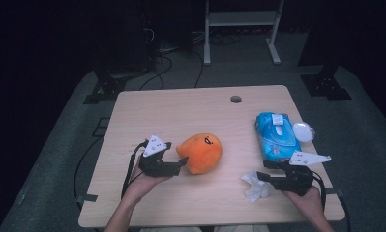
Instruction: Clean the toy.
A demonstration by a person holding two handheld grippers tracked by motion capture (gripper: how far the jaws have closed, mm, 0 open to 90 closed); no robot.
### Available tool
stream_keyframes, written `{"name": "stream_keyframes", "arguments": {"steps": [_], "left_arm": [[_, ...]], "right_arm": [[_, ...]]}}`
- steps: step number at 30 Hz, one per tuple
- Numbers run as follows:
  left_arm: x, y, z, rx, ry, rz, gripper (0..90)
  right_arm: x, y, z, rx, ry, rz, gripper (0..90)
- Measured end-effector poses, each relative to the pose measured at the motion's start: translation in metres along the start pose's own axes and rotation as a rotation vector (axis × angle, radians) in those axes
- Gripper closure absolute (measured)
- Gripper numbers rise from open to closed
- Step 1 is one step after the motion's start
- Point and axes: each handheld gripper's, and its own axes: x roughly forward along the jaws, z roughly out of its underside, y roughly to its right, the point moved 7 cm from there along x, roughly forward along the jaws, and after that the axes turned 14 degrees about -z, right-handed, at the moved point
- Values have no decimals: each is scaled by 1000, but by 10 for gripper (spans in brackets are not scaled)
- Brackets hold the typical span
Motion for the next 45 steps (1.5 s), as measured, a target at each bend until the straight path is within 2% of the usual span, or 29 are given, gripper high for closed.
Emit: {"name": "stream_keyframes", "arguments": {"steps": [10,21,45], "left_arm": [[-6,-9,16,-33,-13,-14,191],[-9,-12,26,-49,-20,-19,190],[-20,-30,61,-105,-52,-56,189]], "right_arm": [[1,0,0,-1,-2,-1,413],[3,-1,0,0,-8,-6,413],[7,0,1,2,-21,-11,413]]}}
